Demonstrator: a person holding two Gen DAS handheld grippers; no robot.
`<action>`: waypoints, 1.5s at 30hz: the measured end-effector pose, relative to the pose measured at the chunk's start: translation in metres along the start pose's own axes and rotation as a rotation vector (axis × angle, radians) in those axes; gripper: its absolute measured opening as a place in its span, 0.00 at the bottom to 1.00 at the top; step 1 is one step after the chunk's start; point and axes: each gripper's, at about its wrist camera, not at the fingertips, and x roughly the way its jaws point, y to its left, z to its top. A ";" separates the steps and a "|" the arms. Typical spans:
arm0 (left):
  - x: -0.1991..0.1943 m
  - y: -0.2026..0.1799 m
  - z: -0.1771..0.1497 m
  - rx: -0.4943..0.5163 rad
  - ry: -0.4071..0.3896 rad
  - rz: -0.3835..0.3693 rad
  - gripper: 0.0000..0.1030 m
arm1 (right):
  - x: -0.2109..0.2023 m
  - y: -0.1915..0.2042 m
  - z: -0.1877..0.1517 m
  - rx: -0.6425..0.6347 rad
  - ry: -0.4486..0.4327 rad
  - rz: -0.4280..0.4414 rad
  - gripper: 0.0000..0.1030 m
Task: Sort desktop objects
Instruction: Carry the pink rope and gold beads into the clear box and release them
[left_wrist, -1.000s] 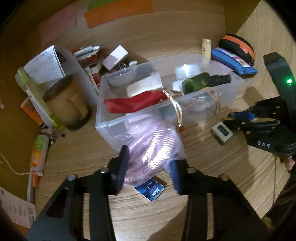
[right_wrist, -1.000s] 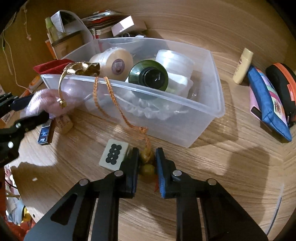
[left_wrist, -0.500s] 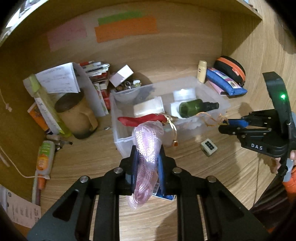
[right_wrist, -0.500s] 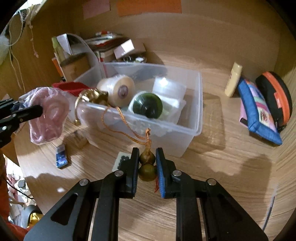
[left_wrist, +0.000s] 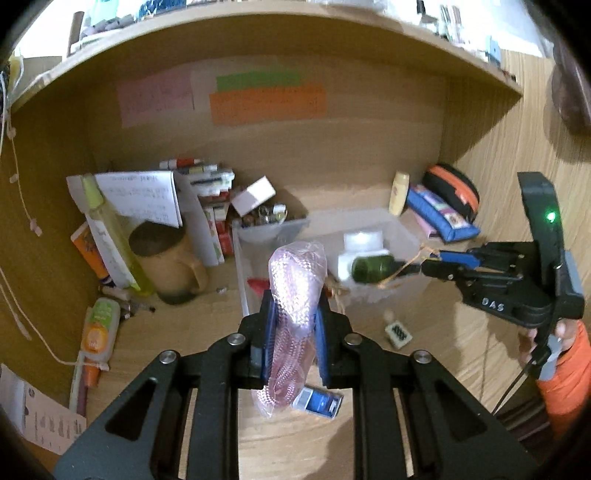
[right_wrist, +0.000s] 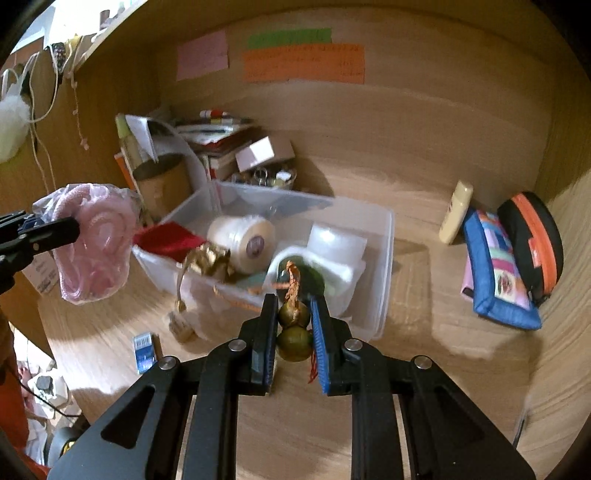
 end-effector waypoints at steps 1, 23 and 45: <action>0.000 0.001 0.004 -0.004 -0.008 -0.003 0.18 | 0.001 -0.001 0.003 0.000 -0.005 -0.002 0.16; 0.103 0.004 0.053 -0.019 0.071 -0.020 0.18 | 0.074 -0.028 0.028 0.035 0.095 -0.042 0.15; 0.160 -0.032 0.046 0.079 0.178 -0.032 0.27 | 0.013 -0.005 0.006 0.002 0.035 -0.032 0.33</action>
